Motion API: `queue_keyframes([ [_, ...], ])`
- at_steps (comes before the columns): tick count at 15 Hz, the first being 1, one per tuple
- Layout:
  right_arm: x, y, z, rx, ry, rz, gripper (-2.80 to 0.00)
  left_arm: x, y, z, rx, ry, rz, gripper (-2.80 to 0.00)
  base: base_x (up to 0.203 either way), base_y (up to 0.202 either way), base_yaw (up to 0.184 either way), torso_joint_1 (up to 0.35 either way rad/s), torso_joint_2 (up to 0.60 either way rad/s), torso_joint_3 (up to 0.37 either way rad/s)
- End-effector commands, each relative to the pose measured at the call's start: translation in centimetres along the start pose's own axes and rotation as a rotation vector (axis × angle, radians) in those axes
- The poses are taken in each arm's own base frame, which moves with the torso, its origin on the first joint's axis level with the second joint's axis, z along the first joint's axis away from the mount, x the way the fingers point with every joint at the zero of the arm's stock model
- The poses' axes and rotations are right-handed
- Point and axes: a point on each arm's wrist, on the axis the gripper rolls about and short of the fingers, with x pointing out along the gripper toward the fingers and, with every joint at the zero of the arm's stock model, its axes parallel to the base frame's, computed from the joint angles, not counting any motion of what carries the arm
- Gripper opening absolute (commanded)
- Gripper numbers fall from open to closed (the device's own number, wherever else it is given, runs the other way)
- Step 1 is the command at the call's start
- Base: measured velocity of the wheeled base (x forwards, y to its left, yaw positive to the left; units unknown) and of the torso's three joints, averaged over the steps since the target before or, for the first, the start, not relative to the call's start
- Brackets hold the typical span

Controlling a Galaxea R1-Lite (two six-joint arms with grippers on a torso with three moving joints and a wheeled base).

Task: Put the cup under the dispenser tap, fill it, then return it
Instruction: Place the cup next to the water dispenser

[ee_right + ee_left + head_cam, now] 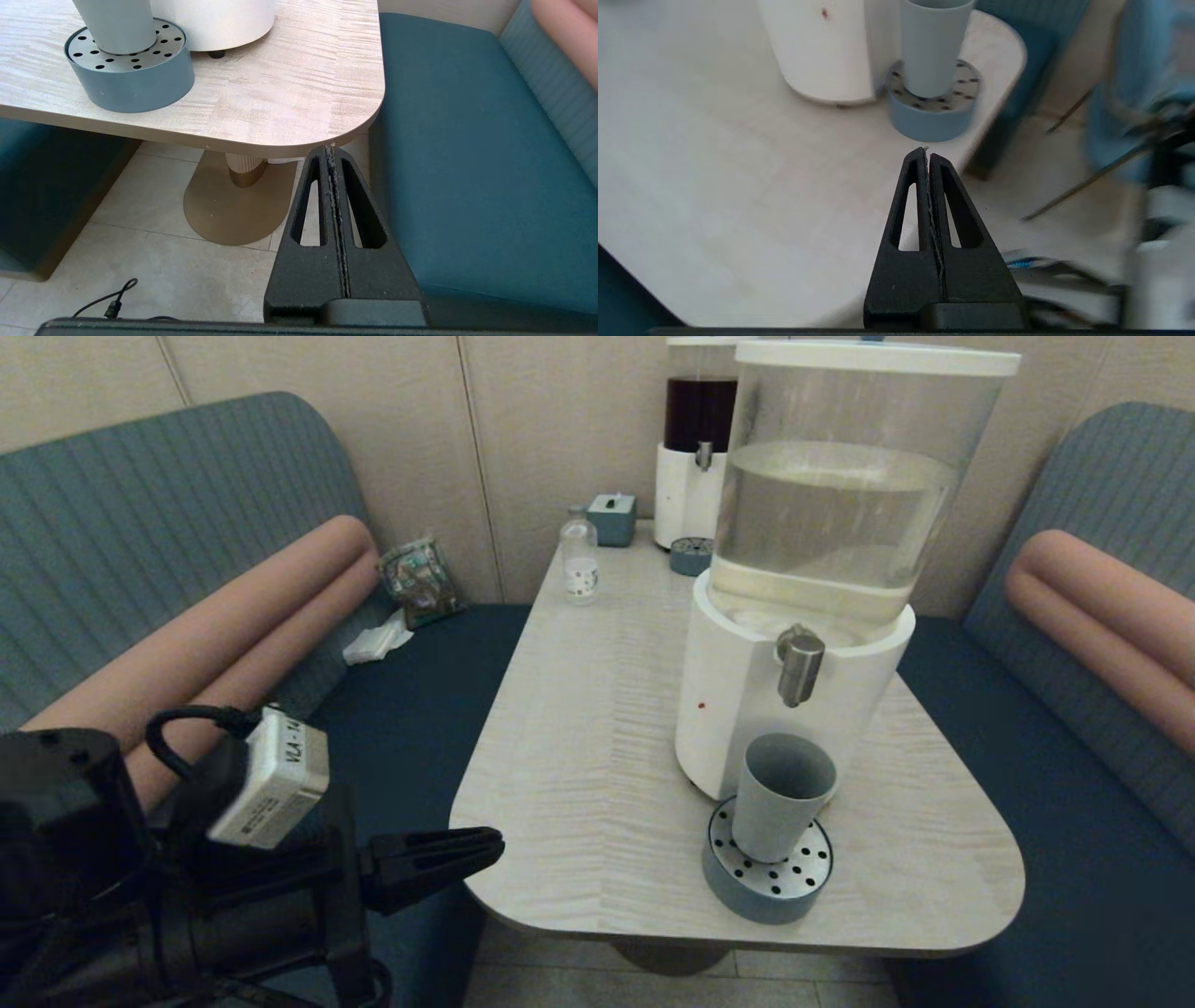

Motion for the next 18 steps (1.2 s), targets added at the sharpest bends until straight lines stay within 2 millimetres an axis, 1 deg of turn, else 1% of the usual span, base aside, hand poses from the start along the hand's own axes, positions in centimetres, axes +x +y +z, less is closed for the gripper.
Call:
queue_keyframes([
  [1,0.0,0.0,0.0,-0.001,-0.003,0.0,-2.8,2.0,1.1,-1.2,0.035,0.033,-0.019,-2.8,0.0,0.0,0.0,0.0,0.0,0.0],
  [2,0.0,0.0,0.0,-0.001,-0.002,0.0,-2.8,3.2,2.0,-1.3,0.064,0.024,-0.022,-2.8,0.0,0.0,0.0,0.0,0.0,0.0],
  [5,0.0,0.0,0.0,-0.001,-0.003,0.001,-2.8,7.0,5.0,-0.1,0.146,-0.052,-0.041,-2.8,0.0,0.0,0.0,0.0,0.0,0.0],
  [6,0.0,0.0,0.0,-0.001,-0.002,0.001,-2.8,8.1,5.8,-0.1,0.158,-0.066,-0.052,-2.8,0.0,0.0,0.0,0.0,0.0,0.0],
  [9,0.0,0.0,0.0,-0.001,-0.003,0.0,-2.8,10.3,7.0,-0.9,0.158,-0.065,-0.069,-2.8,0.0,0.0,0.0,0.0,0.0,0.0],
  [10,0.0,0.0,0.0,-0.001,-0.002,0.0,-2.8,11.0,7.4,-1.6,0.151,-0.059,-0.071,-2.8,0.0,0.0,0.0,0.0,0.0,0.0],
  [11,0.0,0.0,0.0,-0.001,-0.002,0.0,-2.8,11.7,7.7,-2.1,0.148,-0.057,-0.074,0.0,0.0,0.0,0.0,0.0,0.0,0.0],
  [14,0.0,0.0,0.0,-0.001,-0.002,0.001,-2.8,13.0,7.4,-2.0,0.153,-0.072,-0.1,0.0,0.0,0.0,0.0,0.0,0.0,0.0],
  [18,0.0,0.0,0.0,-0.001,-0.003,0.0,-2.8,14.3,6.2,-2.1,0.147,-0.073,-0.148,0.0,0.0,0.0,0.0,0.0,0.0,0.0],
])
